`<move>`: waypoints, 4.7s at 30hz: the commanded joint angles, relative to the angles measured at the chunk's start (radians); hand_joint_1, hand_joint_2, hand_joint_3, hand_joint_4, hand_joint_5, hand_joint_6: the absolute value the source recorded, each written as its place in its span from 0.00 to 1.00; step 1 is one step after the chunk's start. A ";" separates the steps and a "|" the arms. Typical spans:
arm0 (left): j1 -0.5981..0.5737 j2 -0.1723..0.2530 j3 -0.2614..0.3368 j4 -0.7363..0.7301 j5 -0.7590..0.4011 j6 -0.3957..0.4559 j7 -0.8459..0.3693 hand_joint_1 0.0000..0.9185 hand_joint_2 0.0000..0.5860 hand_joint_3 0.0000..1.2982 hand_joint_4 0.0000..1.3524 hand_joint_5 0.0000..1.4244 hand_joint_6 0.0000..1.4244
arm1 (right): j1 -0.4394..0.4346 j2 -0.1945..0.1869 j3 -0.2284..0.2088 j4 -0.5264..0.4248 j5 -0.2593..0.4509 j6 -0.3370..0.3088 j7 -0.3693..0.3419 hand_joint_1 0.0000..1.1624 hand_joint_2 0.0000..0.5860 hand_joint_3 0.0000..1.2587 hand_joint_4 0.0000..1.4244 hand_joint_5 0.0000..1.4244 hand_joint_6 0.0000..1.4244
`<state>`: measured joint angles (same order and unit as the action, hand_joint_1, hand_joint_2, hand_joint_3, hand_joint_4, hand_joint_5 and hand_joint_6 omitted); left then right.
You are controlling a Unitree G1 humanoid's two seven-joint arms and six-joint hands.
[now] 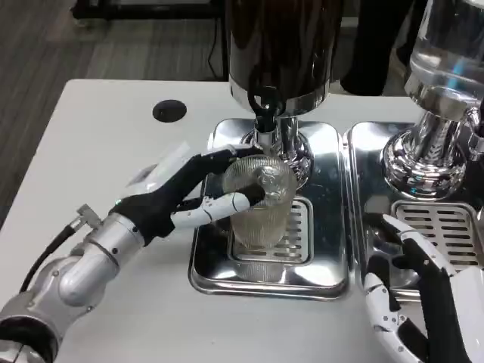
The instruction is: Grasp the cup under the faucet to collect the drink, then remove the cup.
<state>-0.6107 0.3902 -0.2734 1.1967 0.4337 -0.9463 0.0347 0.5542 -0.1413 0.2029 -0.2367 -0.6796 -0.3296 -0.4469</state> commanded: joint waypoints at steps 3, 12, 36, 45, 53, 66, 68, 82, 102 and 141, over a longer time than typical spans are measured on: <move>0.029 0.052 0.048 -0.022 -0.054 -0.040 -0.026 0.05 0.19 0.19 0.13 0.19 0.19 | 0.003 -0.007 -0.003 -0.002 0.012 -0.014 0.006 0.29 0.89 0.24 0.18 0.19 0.30; 0.065 0.113 0.111 -0.066 -0.138 -0.085 -0.111 0.05 0.19 0.18 0.13 0.18 0.19 | -0.016 -0.013 -0.005 0.010 0.019 -0.015 0.010 0.30 0.90 0.25 0.19 0.19 0.30; 0.063 0.135 0.266 -0.323 -0.568 -0.007 -0.689 0.06 0.20 0.17 0.15 0.18 0.20 | -0.092 -0.027 -0.008 0.061 0.047 -0.005 0.039 0.30 0.90 0.26 0.20 0.19 0.27; 0.006 0.133 0.268 -0.349 -0.595 0.027 -0.784 0.04 0.20 0.19 0.15 0.19 0.19 | -0.104 -0.022 -0.001 0.082 0.046 -0.007 0.036 0.30 0.91 0.26 0.21 0.19 0.27; -0.049 0.125 0.274 -0.305 -0.589 0.027 -0.828 0.04 0.20 0.19 0.16 0.19 0.20 | -0.109 -0.021 0.003 0.088 0.045 -0.010 0.035 0.30 0.91 0.27 0.21 0.19 0.27; -0.102 0.115 0.256 -0.279 -0.571 0.040 -0.907 0.04 0.19 0.20 0.16 0.19 0.20 | -0.096 -0.008 0.007 0.083 0.033 -0.009 0.014 0.31 0.91 0.27 0.21 0.19 0.27; -0.109 0.117 0.249 -0.281 -0.566 0.045 -0.921 0.04 0.19 0.20 0.17 0.20 0.20 | -0.095 -0.004 0.007 0.084 0.031 -0.010 0.011 0.31 0.91 0.27 0.21 0.19 0.27; -0.125 0.129 0.239 -0.289 -0.552 0.022 -0.963 0.02 0.18 0.21 0.17 0.20 0.19 | -0.108 0.006 0.008 0.104 0.032 -0.017 0.003 0.31 0.91 0.27 0.21 0.19 0.27; -0.101 0.161 0.236 -0.329 -0.512 -0.072 -0.926 0.00 0.16 0.21 0.17 0.20 0.18 | -0.114 0.000 0.003 0.110 0.039 -0.018 0.013 0.31 0.91 0.27 0.21 0.19 0.27; -0.021 0.172 0.202 -0.422 -0.559 -0.033 -0.954 0.00 0.16 0.21 0.17 0.19 0.18 | -0.126 -0.020 -0.005 0.105 0.060 -0.013 0.038 0.30 0.90 0.27 0.21 0.19 0.25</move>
<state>-0.6590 0.5535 -0.0522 0.7920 -0.1292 -0.9795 -0.8832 0.4333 -0.1597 0.2031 -0.1266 -0.6287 -0.3337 -0.4151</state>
